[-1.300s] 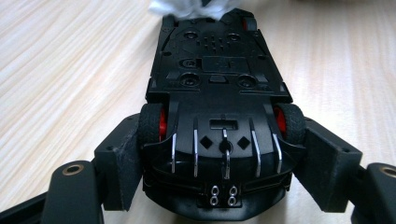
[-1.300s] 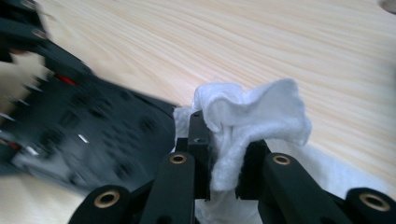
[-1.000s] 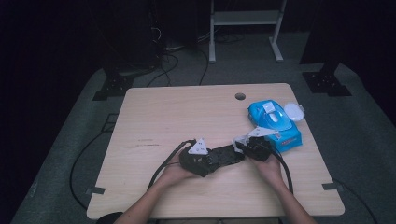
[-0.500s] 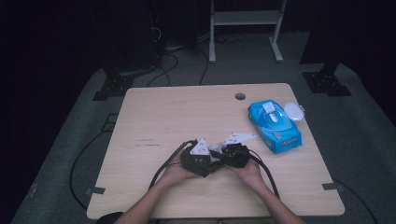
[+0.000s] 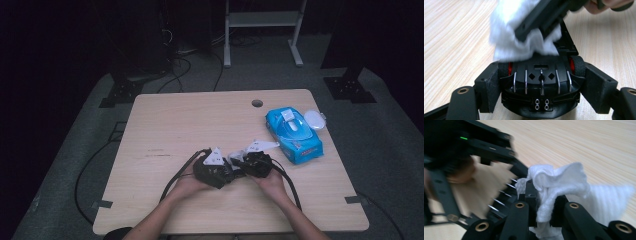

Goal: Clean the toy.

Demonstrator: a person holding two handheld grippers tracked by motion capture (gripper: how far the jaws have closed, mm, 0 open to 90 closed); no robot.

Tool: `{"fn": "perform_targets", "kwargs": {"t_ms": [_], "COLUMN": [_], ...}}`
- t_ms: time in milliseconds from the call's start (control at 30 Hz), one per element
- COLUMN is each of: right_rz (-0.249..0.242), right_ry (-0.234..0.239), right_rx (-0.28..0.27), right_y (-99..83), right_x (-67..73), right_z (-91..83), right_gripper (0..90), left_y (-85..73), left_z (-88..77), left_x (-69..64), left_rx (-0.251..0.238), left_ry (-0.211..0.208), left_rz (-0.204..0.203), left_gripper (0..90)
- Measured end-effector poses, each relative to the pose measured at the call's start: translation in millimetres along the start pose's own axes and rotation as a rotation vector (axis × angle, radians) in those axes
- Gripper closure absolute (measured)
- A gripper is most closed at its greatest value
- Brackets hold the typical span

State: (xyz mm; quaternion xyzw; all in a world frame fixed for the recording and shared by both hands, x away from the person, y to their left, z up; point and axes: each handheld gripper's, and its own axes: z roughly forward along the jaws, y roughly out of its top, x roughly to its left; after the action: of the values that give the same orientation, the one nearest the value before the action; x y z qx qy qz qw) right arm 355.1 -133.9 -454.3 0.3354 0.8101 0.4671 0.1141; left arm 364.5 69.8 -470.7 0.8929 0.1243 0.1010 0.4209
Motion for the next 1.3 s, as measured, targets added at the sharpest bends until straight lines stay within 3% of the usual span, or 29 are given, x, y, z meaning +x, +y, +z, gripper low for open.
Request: {"fn": "perform_targets", "kwargs": {"t_ms": [100,133,233,300,367,433,500,567,633,733,867,1100,1167,1300], "right_rz": [-0.032,-0.025,-0.008,0.019,0.011,0.006,-0.026,-0.067,-0.072,-0.041,0.019,0.025,0.036,0.011], "right_ry": [-0.015,-0.015,-0.084,-0.08,-0.051,0.009,0.104,0.089,0.042,-0.061,-0.11,-0.129,-0.115,-0.08], "right_rx": [0.008,0.009,0.035,0.036,0.031,0.015,0.002,0.027,0.04,0.069,0.093,0.107,0.104,0.084], "right_y": [5.2,5.3,0.7,-3.6,-4.5,-2.8,0.4,2.5,1.4,-6.9,-20.5,-23.5,-20.0,-8.1], "right_x": [2.9,0.6,-12.3,-16.2,-11.6,-3.1,8.1,12.0,5.0,-18.1,-40.1,-45.9,-44.1,-32.9], "right_z": [5.5,5.6,0.7,-4.0,-5.9,-3.4,1.9,2.6,-1.8,-12.8,-29.0,-32.6,-28.1,-14.3], "right_gripper": [79.3,79.3,79.4,79.5,79.5,79.5,79.4,79.3,79.4,79.4,79.4,79.3,79.4,79.3], "left_y": [-0.7,-1.2,-2.5,-2.5,-1.5,-1.0,-1.7,-2.5,-2.7,-3.7,-4.2,-4.6,-4.2,-3.3], "left_z": [-1.6,-2.1,-4.1,-3.9,-2.3,-1.7,-1.8,-3.2,-4.9,-6.4,-6.4,-6.3,-6.0,-5.9], "left_x": [0.9,1.3,2.8,3.8,4.2,4.7,4.4,5.3,6.1,8.8,10.1,10.8,10.9,10.4], "left_rx": [0.003,0.001,0.0,-0.001,0.0,0.001,0.009,0.014,0.008,0.005,0.0,-0.002,-0.002,0.008], "left_ry": [0.001,0.002,0.003,0.001,0.006,0.007,0.006,0.002,0.001,-0.004,-0.007,-0.011,-0.012,-0.01], "left_rz": [0.001,-0.002,-0.006,-0.007,-0.006,-0.002,-0.006,-0.005,-0.008,-0.013,-0.017,-0.014,-0.013,-0.001], "left_gripper": [24.7,24.7,24.7,24.7,24.7,24.7,24.7,24.7,24.7,24.7,24.7,24.7,24.7,24.7]}}
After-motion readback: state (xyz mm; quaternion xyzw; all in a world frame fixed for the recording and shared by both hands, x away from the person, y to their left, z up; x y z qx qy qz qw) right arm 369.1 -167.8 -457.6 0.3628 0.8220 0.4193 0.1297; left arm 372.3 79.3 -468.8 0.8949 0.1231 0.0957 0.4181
